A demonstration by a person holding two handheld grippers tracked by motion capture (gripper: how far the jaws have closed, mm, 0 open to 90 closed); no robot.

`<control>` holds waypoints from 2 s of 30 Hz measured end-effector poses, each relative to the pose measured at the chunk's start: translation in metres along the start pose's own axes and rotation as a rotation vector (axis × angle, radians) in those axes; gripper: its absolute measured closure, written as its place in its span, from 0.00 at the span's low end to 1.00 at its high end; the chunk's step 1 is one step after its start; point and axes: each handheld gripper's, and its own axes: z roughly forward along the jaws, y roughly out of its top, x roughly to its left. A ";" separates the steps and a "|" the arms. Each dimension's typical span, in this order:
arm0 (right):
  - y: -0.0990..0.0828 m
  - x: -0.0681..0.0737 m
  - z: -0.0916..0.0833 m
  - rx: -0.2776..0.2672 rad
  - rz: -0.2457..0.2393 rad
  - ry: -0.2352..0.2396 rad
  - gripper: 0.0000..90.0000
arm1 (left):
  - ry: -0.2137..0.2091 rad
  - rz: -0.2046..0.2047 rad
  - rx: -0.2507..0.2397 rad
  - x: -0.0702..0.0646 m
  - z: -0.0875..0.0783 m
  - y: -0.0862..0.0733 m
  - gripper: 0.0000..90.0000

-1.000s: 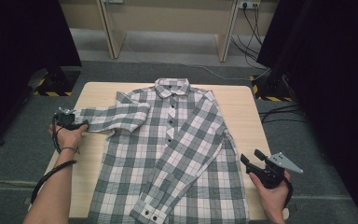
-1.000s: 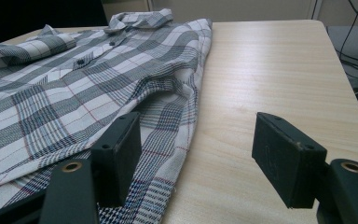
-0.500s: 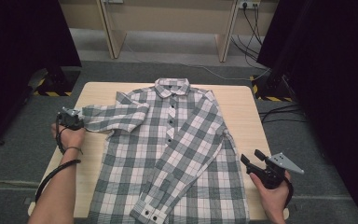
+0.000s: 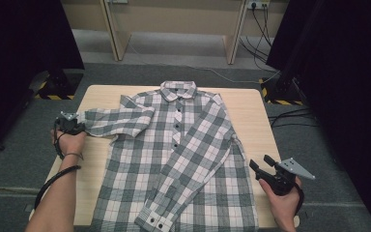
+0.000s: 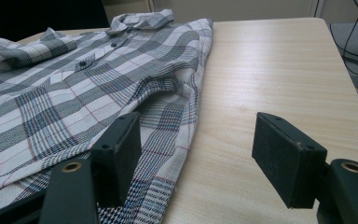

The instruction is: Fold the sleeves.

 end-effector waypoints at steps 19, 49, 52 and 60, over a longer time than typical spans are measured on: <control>0.000 0.000 0.000 0.001 0.003 -0.001 0.37 | -0.026 -0.067 -0.202 0.012 -0.037 0.032 0.95; 0.000 -0.001 0.000 -0.002 0.015 -0.004 0.37 | -0.008 -0.147 -0.748 0.054 -0.185 0.149 0.95; 0.000 -0.001 0.000 -0.001 0.014 -0.004 0.37 | 0.004 -0.161 -0.768 0.060 -0.192 0.148 0.95; 0.000 -0.001 0.000 -0.004 0.015 -0.005 0.37 | 0.048 -0.229 -0.803 0.078 -0.198 0.139 0.95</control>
